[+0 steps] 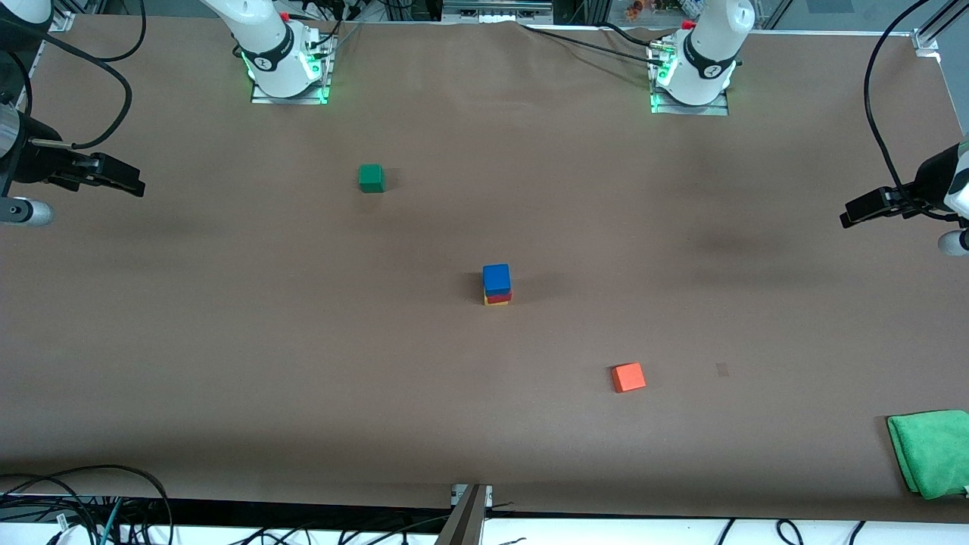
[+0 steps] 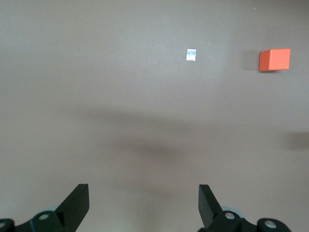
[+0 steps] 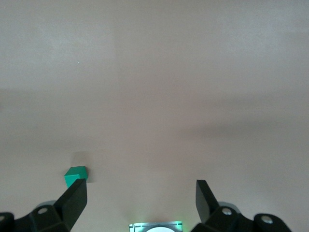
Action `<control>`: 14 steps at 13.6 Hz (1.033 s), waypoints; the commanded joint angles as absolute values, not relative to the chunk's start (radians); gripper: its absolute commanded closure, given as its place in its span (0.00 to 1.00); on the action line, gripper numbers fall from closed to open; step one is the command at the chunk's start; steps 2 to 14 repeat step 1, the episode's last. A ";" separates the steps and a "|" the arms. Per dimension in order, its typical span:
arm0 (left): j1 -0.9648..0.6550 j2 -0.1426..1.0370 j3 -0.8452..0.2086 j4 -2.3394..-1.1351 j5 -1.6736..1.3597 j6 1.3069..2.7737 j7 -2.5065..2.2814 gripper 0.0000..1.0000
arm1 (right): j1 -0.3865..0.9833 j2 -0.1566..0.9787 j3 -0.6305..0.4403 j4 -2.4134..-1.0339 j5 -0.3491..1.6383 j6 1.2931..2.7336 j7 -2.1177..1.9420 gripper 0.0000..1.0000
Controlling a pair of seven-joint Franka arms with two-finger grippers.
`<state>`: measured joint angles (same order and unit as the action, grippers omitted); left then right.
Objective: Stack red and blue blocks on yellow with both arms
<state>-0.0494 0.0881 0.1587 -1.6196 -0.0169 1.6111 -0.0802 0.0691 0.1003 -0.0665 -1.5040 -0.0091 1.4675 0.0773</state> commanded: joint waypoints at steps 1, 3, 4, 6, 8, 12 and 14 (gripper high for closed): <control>-0.046 0.080 0.155 -1.617 -0.002 1.614 -0.071 0.00 | 0.069 0.104 -0.063 -1.491 -0.020 1.470 0.077 0.00; -0.046 0.080 0.155 -1.617 -0.002 1.614 -0.071 0.00 | 0.069 0.104 -0.063 -1.491 -0.020 1.470 0.077 0.00; -0.046 0.080 0.155 -1.617 -0.002 1.614 -0.071 0.00 | 0.069 0.104 -0.063 -1.491 -0.020 1.470 0.077 0.00; -0.046 0.080 0.155 -1.617 -0.002 1.614 -0.071 0.00 | 0.069 0.104 -0.063 -1.491 -0.020 1.470 0.077 0.00; -0.046 0.080 0.155 -1.617 -0.002 1.614 -0.071 0.00 | 0.069 0.104 -0.063 -1.491 -0.020 1.470 0.077 0.00; -0.046 0.080 0.155 -1.617 -0.002 1.614 -0.071 0.00 | 0.069 0.104 -0.063 -1.491 -0.020 1.470 0.077 0.00; -0.046 0.080 0.155 -1.617 -0.002 1.614 -0.071 0.00 | 0.069 0.104 -0.063 -1.491 -0.020 1.470 0.077 0.00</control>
